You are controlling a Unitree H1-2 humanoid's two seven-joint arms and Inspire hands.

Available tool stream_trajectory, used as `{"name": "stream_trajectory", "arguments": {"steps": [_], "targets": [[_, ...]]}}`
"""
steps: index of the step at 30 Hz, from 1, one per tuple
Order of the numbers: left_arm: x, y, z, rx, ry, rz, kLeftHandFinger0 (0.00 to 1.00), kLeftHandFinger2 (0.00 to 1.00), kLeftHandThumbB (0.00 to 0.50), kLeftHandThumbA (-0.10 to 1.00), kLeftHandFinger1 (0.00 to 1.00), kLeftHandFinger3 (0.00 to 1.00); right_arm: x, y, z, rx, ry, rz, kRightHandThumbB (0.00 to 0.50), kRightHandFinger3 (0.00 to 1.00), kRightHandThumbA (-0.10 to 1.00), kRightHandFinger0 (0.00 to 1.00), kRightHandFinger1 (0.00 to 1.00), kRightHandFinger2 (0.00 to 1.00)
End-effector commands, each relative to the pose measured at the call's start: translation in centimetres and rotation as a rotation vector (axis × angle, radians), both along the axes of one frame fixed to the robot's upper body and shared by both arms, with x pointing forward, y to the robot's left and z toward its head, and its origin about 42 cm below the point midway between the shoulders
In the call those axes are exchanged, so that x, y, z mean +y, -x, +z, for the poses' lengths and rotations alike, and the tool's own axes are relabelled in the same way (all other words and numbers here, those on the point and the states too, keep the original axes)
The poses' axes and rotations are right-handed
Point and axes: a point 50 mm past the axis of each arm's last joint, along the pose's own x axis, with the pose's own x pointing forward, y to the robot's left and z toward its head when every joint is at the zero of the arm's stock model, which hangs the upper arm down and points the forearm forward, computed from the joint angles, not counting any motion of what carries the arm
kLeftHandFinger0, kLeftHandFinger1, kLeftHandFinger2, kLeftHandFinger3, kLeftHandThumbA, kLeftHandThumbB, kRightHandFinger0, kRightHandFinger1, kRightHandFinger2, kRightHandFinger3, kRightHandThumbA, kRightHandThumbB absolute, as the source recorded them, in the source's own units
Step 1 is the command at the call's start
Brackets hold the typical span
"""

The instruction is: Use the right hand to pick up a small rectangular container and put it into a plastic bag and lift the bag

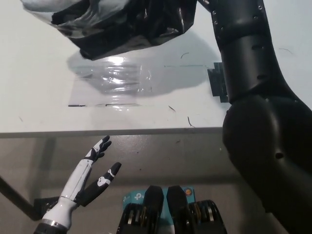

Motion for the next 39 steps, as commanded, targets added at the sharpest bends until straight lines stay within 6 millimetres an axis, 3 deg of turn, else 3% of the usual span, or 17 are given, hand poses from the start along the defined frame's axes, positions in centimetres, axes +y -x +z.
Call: {"name": "stream_trajectory", "arguments": {"steps": [1, 5, 6, 8, 15, 17, 21, 26, 28, 29, 30, 31, 32, 33, 34, 35, 39], "targets": [[-0.1, -0.2, 1.3, -0.052, -0.025, -0.029, 1.0, 1.0, 0.182, 0.76, 1.0, 1.0, 1.0, 0.2, 1.8, -0.072, -0.01, -0.019, 0.027, 0.98, 0.43, 0.0, 0.25, 0.69], [-0.2, -0.1, 1.3, -0.05, -0.037, -0.034, 1.0, 1.0, 0.181, 0.75, 1.0, 1.0, 1.5, -0.2, 0.1, -0.034, 0.025, -0.037, 0.03, 0.91, 0.39, 0.0, 0.19, 0.63], [-0.2, -0.1, 1.3, -0.049, -0.039, -0.037, 1.0, 1.0, 0.192, 0.76, 1.0, 1.0, 1.7, -0.4, -0.9, -0.019, 0.042, -0.044, 0.023, 0.79, 0.41, 0.0, 0.15, 0.57], [-0.2, -0.1, 1.4, -0.051, -0.045, -0.039, 1.0, 1.0, 0.193, 0.76, 1.0, 1.0, 1.9, -0.5, -1.9, -0.008, 0.047, -0.044, 0.008, 0.72, 0.42, 0.0, 0.12, 0.56], [-0.2, -0.3, 1.8, -0.059, -0.041, -0.037, 1.0, 1.0, 0.188, 0.74, 1.0, 1.0, 2.7, -0.8, -4.9, 0.049, 0.063, -0.053, 0.0, 0.8, 0.47, 0.0, 0.16, 0.58], [-0.3, -0.4, 1.8, -0.07, -0.046, -0.043, 1.0, 1.0, 0.189, 0.74, 1.0, 1.0, 2.7, -0.9, -6.6, 0.066, 0.078, -0.042, 0.004, 0.73, 0.52, 0.0, 0.16, 0.56], [-0.4, -0.6, 2.0, -0.072, -0.052, -0.045, 1.0, 1.0, 0.191, 0.74, 1.0, 1.0, 2.9, -0.8, -8.8, 0.092, 0.119, -0.054, 0.027, 0.88, 0.49, 0.0, 0.17, 0.58], [-0.4, -0.5, 1.9, -0.064, -0.061, -0.045, 1.0, 1.0, 0.201, 0.75, 1.0, 1.0, 2.8, -0.5, -12.8, 0.157, 0.162, -0.04, 0.022, 0.85, 0.53, 0.0, 0.11, 0.56], [-0.4, -0.5, 1.8, -0.062, -0.063, -0.047, 1.0, 1.0, 0.207, 0.76, 1.0, 1.0, 2.6, -0.5, -13.3, 0.157, 0.187, -0.037, 0.023, 0.85, 0.52, 0.0, 0.1, 0.55], [-0.4, -0.5, 1.9, -0.065, -0.064, -0.049, 1.0, 1.0, 0.204, 0.76, 1.0, 1.0, 2.4, -0.6, -13.4, 0.142, 0.225, -0.04, 0.029, 0.75, 0.53, 0.0, 0.06, 0.53], [-0.4, -0.5, 1.8, -0.067, -0.066, -0.05, 1.0, 1.0, 0.201, 0.76, 1.0, 1.0, 2.2, -0.6, -13.5, 0.108, 0.327, -0.068, 0.06, 0.75, 0.54, 0.0, 0.12, 0.57], [-0.4, -0.4, 1.8, -0.067, -0.067, -0.051, 1.0, 1.0, 0.2, 0.76, 1.0, 1.0, 2.1, -0.7, -13.4, 0.088, 0.38, -0.08, 0.076, 0.91, 0.54, 0.08, 0.25, 0.72], [-0.4, -0.4, 1.8, -0.066, -0.067, -0.054, 1.0, 1.0, 0.198, 0.76, 1.0, 1.0, 1.8, -0.8, -13.2, 0.063, 0.457, -0.082, 0.119, 0.97, 0.56, 0.37, 0.49, 0.85], [-0.4, -0.4, 1.8, -0.066, -0.068, -0.055, 1.0, 1.0, 0.192, 0.76, 1.0, 1.0, 1.6, -0.9, -13.0, 0.036, 0.528, -0.078, 0.191, 1.0, 0.6, 0.68, 0.84, 1.0], [-0.3, -0.4, 1.8, -0.064, -0.07, -0.053, 1.0, 1.0, 0.19, 0.75, 1.0, 1.0, 1.4, -1.0, -12.7, -0.005, 0.633, -0.062, 0.267, 1.0, 0.65, 1.0, 1.0, 1.0], [-0.3, -0.3, 1.8, -0.062, -0.071, -0.053, 1.0, 1.0, 0.19, 0.75, 1.0, 1.0, 1.3, -1.0, -12.5, -0.028, 0.689, -0.049, 0.264, 1.0, 0.67, 1.0, 1.0, 1.0], [-0.3, -0.4, 1.9, -0.056, -0.075, -0.057, 1.0, 1.0, 0.187, 0.75, 1.0, 1.0, 0.0, -1.5, -11.3, -0.176, 0.908, -0.062, 0.357, 1.0, 0.68, 1.0, 1.0, 1.0]]}}
